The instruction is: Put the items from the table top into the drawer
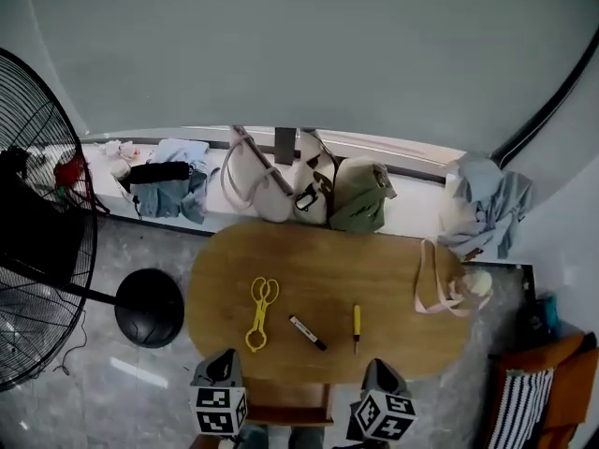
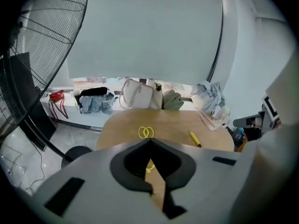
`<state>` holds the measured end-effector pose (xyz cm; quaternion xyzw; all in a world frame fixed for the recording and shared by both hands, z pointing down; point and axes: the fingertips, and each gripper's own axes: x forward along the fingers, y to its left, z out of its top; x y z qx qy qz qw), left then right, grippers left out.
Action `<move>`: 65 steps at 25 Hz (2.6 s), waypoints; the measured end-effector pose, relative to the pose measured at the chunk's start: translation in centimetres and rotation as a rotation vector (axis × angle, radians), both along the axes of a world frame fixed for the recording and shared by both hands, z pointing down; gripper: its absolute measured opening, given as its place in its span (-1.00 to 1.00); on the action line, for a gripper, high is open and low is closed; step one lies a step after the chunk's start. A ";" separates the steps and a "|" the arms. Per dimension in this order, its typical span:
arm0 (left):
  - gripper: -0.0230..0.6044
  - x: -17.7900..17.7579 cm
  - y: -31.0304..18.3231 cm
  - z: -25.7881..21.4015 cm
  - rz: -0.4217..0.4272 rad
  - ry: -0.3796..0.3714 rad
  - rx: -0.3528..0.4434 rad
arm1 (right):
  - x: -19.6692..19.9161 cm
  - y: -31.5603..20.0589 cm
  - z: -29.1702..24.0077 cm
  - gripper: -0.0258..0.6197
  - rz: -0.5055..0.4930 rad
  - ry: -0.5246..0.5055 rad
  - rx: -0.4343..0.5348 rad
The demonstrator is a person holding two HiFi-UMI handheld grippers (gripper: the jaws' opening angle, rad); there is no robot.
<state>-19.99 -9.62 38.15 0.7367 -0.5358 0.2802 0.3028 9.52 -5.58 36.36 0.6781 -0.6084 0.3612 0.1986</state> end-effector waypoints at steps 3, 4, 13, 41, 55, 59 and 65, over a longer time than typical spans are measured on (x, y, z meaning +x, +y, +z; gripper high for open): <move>-0.95 0.4 -0.2 3.7 -0.023 0.010 -0.013 | -0.1 -0.3 3.5 -0.90 -0.004 -0.014 -0.013; -0.95 0.6 -0.3 4.8 -0.029 0.012 -0.018 | -0.1 -0.4 4.5 -0.90 -0.001 -0.020 -0.017; -0.95 2.0 0.3 12.9 -0.063 0.030 -0.063 | -0.1 0.5 11.2 -0.90 -0.007 -0.041 -0.084; -0.36 4.3 -4.8 18.4 0.088 0.004 -0.165 | 2.4 1.8 15.2 -0.91 -0.004 -0.032 -0.200; -0.24 4.5 -7.7 21.6 0.140 -0.158 -0.221 | 3.6 1.7 16.4 -0.90 0.024 -0.052 -0.225; -0.24 4.3 -8.4 22.1 0.118 -0.162 -0.240 | 3.7 1.6 16.6 -0.90 0.027 -0.058 -0.231; -0.24 4.6 -9.0 22.6 0.133 -0.166 -0.267 | 3.7 1.5 17.0 -0.90 0.025 -0.064 -0.237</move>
